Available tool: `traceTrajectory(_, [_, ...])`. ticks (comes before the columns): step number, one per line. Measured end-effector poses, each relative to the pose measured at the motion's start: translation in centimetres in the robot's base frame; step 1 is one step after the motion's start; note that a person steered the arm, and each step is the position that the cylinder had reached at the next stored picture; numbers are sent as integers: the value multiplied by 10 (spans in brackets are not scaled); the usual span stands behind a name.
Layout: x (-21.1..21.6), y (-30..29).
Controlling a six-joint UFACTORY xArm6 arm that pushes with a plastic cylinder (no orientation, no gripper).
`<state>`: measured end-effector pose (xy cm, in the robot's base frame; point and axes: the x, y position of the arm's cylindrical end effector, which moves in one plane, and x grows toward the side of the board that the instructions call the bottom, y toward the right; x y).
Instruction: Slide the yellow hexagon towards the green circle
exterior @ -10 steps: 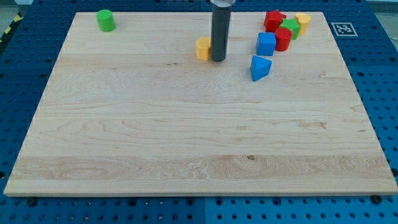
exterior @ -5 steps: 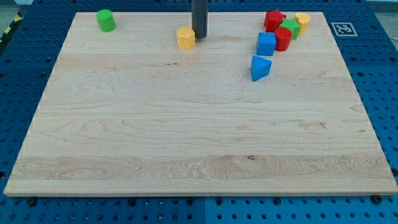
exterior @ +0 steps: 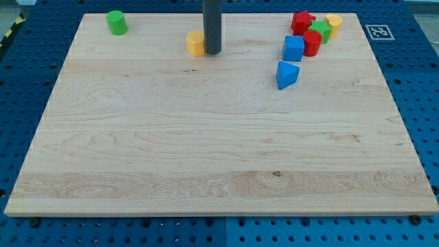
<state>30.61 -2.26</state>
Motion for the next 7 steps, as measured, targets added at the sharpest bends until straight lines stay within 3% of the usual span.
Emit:
traceTrajectory(2, [-19, -18])
traceTrajectory(7, [-21, -106])
